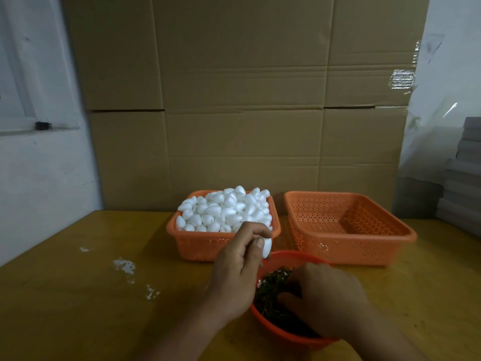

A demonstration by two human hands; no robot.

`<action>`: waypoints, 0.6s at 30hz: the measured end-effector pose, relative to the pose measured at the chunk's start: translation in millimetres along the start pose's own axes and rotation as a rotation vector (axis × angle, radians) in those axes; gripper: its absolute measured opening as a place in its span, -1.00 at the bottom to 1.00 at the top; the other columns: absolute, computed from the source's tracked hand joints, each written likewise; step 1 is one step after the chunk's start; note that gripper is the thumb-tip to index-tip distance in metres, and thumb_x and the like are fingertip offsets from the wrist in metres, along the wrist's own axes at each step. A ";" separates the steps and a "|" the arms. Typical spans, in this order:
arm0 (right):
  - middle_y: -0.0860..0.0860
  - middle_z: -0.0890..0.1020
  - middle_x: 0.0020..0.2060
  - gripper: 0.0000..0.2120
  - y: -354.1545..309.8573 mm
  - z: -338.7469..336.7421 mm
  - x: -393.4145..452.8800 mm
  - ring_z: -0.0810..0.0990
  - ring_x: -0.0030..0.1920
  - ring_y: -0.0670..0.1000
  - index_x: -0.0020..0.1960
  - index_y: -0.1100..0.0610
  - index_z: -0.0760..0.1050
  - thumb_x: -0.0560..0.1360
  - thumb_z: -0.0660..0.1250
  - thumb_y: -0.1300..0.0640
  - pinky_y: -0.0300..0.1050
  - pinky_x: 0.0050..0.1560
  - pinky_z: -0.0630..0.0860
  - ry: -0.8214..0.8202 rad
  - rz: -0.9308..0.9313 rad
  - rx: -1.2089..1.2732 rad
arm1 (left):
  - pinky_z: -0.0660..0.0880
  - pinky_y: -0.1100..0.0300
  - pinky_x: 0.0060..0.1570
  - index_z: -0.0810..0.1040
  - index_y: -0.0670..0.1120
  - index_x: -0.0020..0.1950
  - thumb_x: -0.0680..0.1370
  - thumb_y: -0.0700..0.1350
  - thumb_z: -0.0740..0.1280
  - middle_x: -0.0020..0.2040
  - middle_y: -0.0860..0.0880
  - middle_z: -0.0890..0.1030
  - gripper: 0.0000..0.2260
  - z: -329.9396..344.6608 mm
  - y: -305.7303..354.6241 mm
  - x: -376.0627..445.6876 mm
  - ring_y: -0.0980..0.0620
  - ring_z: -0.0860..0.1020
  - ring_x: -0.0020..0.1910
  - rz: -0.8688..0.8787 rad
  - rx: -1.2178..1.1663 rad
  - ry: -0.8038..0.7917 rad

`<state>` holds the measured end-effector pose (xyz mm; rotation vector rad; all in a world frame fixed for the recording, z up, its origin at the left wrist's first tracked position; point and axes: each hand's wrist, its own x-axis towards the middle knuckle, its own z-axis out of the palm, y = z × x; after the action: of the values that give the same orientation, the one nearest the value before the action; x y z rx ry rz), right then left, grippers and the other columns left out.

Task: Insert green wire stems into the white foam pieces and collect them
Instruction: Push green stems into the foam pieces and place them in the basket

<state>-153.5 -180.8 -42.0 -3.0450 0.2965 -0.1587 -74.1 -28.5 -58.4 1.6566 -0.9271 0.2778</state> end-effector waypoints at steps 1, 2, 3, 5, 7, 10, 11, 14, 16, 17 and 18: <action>-0.11 0.61 -0.13 -0.68 -1.0 -0.5 0.1 0.63 -0.07 -0.02 -0.02 -0.06 0.52 0.50 0.27 -0.30 -0.04 -0.04 0.61 -0.007 0.000 0.003 | 0.55 -0.13 -0.19 0.50 0.22 0.10 0.69 -0.03 0.18 -0.17 -0.02 0.59 -0.84 0.3 0.3 -0.2 -0.14 0.56 -0.23 -0.007 -0.026 -0.013; -0.11 0.62 -0.11 -0.71 -1.7 -1.2 0.2 0.64 -0.05 -0.01 -0.01 -0.06 0.53 0.50 0.28 -0.26 -0.03 -0.02 0.62 -0.014 0.002 0.007 | 0.58 -0.01 -0.18 0.51 0.22 0.12 0.66 0.02 0.22 -0.15 0.01 0.61 -0.88 0.0 0.9 -0.3 -0.05 0.58 -0.21 -0.025 -0.066 -0.030; -0.10 0.62 -0.08 -0.75 -2.2 -1.7 0.5 0.64 -0.03 0.00 0.02 -0.06 0.54 0.51 0.29 -0.22 -0.02 0.00 0.62 -0.019 0.006 0.008 | 0.57 0.13 -0.15 0.52 0.21 0.15 0.62 0.07 0.27 -0.13 0.03 0.61 -0.87 -0.4 1.4 -0.6 0.04 0.58 -0.18 -0.048 -0.116 -0.053; -0.10 0.63 -0.07 -0.79 -2.3 -2.0 1.4 0.64 -0.03 0.00 0.06 -0.06 0.55 0.51 0.30 -0.13 -0.05 -0.02 0.62 -0.020 0.016 0.007 | 0.54 0.22 -0.06 0.51 0.17 0.21 0.54 0.04 0.40 -0.12 0.03 0.60 -0.74 -1.2 -0.3 -1.1 0.13 0.57 -0.12 -0.073 -0.203 -0.095; -0.11 0.63 -0.08 -0.82 -1.6 -1.8 2.3 0.64 -0.06 -0.02 0.07 -0.07 0.57 0.51 0.30 -0.06 -0.09 -0.07 0.61 -0.010 0.030 0.012 | 0.54 0.20 -0.06 0.51 0.15 0.23 0.51 -0.08 0.44 -0.14 0.01 0.59 -0.68 -1.4 -1.7 -1.5 0.12 0.56 -0.13 -0.081 -0.247 -0.108; -0.10 0.63 -0.04 -0.82 -1.2 -1.5 3.0 0.64 -0.03 0.00 0.08 -0.07 0.58 0.51 0.29 -0.01 -0.05 -0.02 0.63 0.005 0.051 0.030 | 0.52 0.23 -0.11 0.53 0.15 0.20 0.54 -0.08 0.41 -0.19 0.02 0.61 -0.74 -0.6 0.6 -1.1 0.13 0.54 -0.19 -0.104 -0.300 -0.091; -0.09 0.63 -0.04 -0.83 -1.0 -1.4 2.9 0.64 -0.04 0.00 0.07 -0.07 0.58 0.52 0.28 -0.01 -0.04 -0.01 0.63 0.009 0.053 0.034 | 0.52 0.24 -0.11 0.54 0.16 0.19 0.55 -0.04 0.41 -0.19 0.02 0.62 -0.77 -0.3 1.8 -1.1 0.13 0.55 -0.19 -0.112 -0.319 -0.087; -0.09 0.62 -0.10 -0.85 0.5 -1.2 2.4 0.63 -0.08 0.00 0.02 -0.05 0.57 0.52 0.26 -0.01 -0.06 -0.06 0.62 0.036 0.056 0.040 | 0.52 0.22 -0.13 0.57 0.17 0.17 0.53 0.12 0.37 -0.22 0.02 0.63 -0.77 1.0 5.2 -0.8 0.12 0.58 -0.20 -0.144 -0.340 -0.080; -0.09 0.61 -0.12 -0.85 1.2 -3.0 1.3 0.63 -0.09 0.01 0.00 -0.04 0.57 0.52 0.25 -0.01 -0.09 -0.10 0.59 0.056 0.067 0.045 | 0.50 0.22 -0.16 0.60 0.14 0.17 0.52 0.17 0.34 -0.22 0.01 0.62 -0.74 2.4 7.8 -1.0 0.09 0.56 -0.22 -0.186 -0.386 -0.079; -0.08 0.61 -0.12 -0.85 1.3 -4.3 0.6 0.63 -0.08 0.01 0.00 -0.04 0.56 0.52 0.24 0.00 -0.08 -0.10 0.59 0.062 0.070 0.054 | 0.48 0.22 -0.18 0.62 0.09 0.15 0.53 0.18 0.33 -0.22 0.00 0.62 -0.73 2.9 9.3 -1.2 0.08 0.54 -0.22 -0.208 -0.425 -0.079; -0.09 0.61 -0.13 -0.86 1.4 -5.2 0.1 0.63 -0.09 0.01 -0.02 -0.04 0.56 0.52 0.24 0.01 -0.07 -0.09 0.60 0.067 0.067 0.065 | 0.47 0.21 -0.19 0.64 0.05 0.12 0.53 0.17 0.34 -0.21 -0.01 0.61 -0.73 3.0 10.9 -1.3 0.07 0.53 -0.23 -0.232 -0.461 -0.078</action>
<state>-154.2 -182.5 -36.9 -2.9653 0.3899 -0.2608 -83.4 -30.9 -52.3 1.3337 -0.7763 -0.1517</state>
